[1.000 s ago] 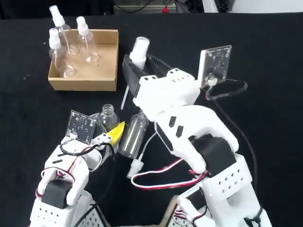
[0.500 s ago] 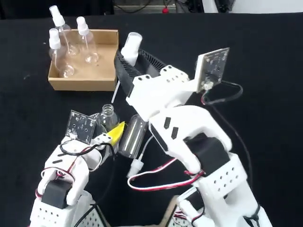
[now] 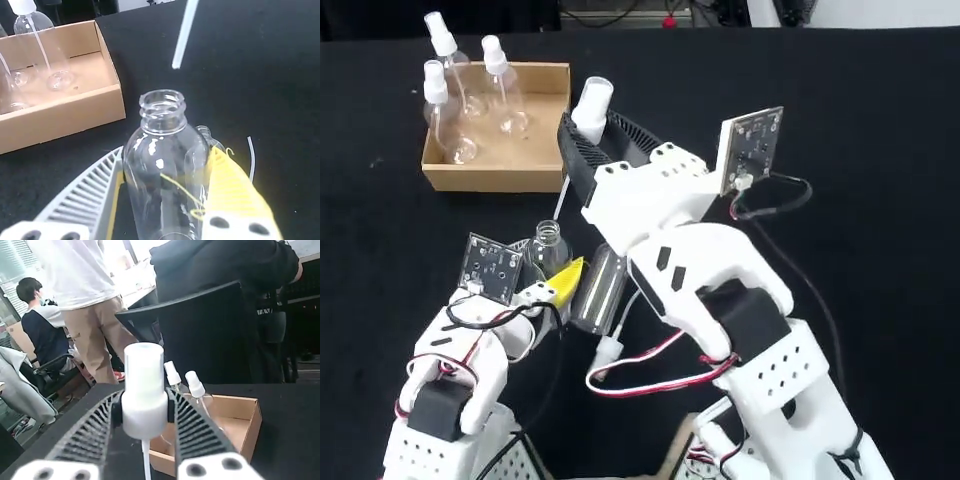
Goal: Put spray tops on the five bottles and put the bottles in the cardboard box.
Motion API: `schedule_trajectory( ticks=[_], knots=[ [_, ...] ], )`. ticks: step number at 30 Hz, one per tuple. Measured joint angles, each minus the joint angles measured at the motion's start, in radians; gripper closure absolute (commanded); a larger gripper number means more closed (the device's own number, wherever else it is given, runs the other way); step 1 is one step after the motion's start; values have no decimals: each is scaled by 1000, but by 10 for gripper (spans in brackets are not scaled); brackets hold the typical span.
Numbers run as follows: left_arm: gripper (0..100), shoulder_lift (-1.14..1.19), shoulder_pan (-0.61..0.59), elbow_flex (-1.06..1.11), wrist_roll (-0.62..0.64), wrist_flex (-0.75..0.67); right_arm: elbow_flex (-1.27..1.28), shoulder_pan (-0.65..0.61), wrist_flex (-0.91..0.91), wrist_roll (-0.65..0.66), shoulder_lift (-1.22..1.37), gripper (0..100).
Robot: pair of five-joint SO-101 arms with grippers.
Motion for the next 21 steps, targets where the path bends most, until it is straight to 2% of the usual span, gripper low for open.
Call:
schedule_trajectory(
  ticks=[21],
  knots=[
    [820, 0, 0, 0, 0, 0, 77, -29, -25, 0, 98, 981]
  ],
)
